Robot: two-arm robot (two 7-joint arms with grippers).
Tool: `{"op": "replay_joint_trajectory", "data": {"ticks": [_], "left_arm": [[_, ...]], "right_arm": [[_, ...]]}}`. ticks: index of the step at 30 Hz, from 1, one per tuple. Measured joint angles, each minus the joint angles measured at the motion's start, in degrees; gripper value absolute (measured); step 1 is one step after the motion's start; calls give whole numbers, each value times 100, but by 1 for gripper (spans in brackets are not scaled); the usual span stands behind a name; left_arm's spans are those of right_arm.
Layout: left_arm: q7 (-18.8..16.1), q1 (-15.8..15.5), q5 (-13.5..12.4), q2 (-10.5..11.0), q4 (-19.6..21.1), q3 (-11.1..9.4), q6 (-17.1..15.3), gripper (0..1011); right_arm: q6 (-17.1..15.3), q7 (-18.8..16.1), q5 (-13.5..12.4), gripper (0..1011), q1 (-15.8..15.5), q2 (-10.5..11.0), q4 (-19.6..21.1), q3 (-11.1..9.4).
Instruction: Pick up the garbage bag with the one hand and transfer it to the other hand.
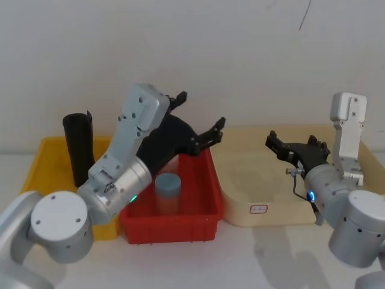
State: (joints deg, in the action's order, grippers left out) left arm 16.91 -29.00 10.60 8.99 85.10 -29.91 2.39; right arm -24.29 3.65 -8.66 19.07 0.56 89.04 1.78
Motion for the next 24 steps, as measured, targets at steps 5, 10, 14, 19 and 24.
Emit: {"op": "replay_joint_trajectory", "data": {"ticks": [5,10,14,19,24], "left_arm": [[-342,238,-225,115,364,82,-260,1001],[-694,550,-445,255,813,192,-560,1001],[-892,747,-567,342,1074,273,-734,1001],[-1096,991,-679,432,1370,381,-867,1001],[-1226,1158,-749,484,1563,465,-939,1001]], "right_arm": [[-28,-357,-62,1000,-186,158,267,110],[-69,-741,-129,1000,-349,334,497,238],[-103,-1003,-179,1000,-456,476,643,336],[-133,-1304,-236,1000,-562,642,796,478],[-151,-1599,-286,1000,-638,797,912,611]]}}
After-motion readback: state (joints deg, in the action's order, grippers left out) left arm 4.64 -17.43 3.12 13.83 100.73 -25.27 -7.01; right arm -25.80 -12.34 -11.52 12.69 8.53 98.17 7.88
